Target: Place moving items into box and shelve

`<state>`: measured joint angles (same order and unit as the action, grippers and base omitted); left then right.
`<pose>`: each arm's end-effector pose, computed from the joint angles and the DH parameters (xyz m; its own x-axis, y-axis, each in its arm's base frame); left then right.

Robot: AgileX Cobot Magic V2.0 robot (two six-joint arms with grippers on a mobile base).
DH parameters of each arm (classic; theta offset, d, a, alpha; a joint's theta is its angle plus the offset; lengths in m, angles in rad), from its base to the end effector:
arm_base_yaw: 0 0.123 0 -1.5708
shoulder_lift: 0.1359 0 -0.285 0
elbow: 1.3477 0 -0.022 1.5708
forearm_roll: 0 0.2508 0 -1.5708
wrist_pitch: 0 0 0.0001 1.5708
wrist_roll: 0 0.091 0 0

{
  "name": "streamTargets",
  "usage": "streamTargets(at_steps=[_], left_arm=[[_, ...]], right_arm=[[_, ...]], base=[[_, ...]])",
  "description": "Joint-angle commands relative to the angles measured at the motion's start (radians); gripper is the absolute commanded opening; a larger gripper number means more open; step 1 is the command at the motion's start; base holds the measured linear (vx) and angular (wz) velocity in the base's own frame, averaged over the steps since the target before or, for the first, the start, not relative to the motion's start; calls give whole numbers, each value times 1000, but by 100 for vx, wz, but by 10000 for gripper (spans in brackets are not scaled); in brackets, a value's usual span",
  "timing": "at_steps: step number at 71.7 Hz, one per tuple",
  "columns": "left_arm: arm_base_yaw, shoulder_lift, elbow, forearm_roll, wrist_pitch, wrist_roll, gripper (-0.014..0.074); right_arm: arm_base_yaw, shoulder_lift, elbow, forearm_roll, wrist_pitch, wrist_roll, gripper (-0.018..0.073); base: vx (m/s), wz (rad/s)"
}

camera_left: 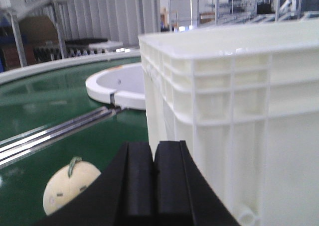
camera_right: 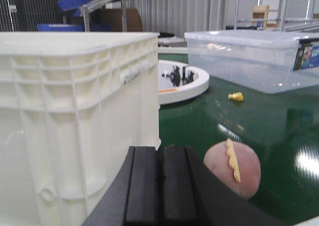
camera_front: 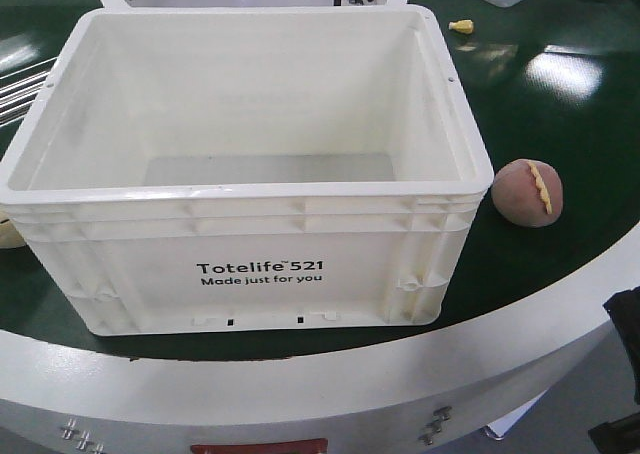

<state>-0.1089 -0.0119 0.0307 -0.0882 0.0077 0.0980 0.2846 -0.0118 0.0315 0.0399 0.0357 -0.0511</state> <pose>0.0564 -0.0062 0.2028 0.0614 0.0031 -0.9981 0.1088 0.9940 0.0098 0.0546 0.0161 0.1999 0.0337 -0.0018 -0.9994 -0.2818 0.9594 -0.0113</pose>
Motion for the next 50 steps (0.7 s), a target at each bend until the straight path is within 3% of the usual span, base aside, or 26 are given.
streamTargets(at_steps=[1,16,32,50], left_arm=[[3,-15,-14,-5,-82,-9,-27],[3,84,-178,-4,24,-16,-27],[3,365,-449,-4,30,-16,-27],[3,674,-764,-4,5,-21,-27]], right_arm=[[0,-3,-16,-9,-114,-9,-15],[0,57,-179,-9,-17,-59,-15],[0,315,-464,-9,58,-57,-15],[0,619,-775,-79,72,-57,-15]], base=[[0,0],[0,0],[0,0],[0,0]])
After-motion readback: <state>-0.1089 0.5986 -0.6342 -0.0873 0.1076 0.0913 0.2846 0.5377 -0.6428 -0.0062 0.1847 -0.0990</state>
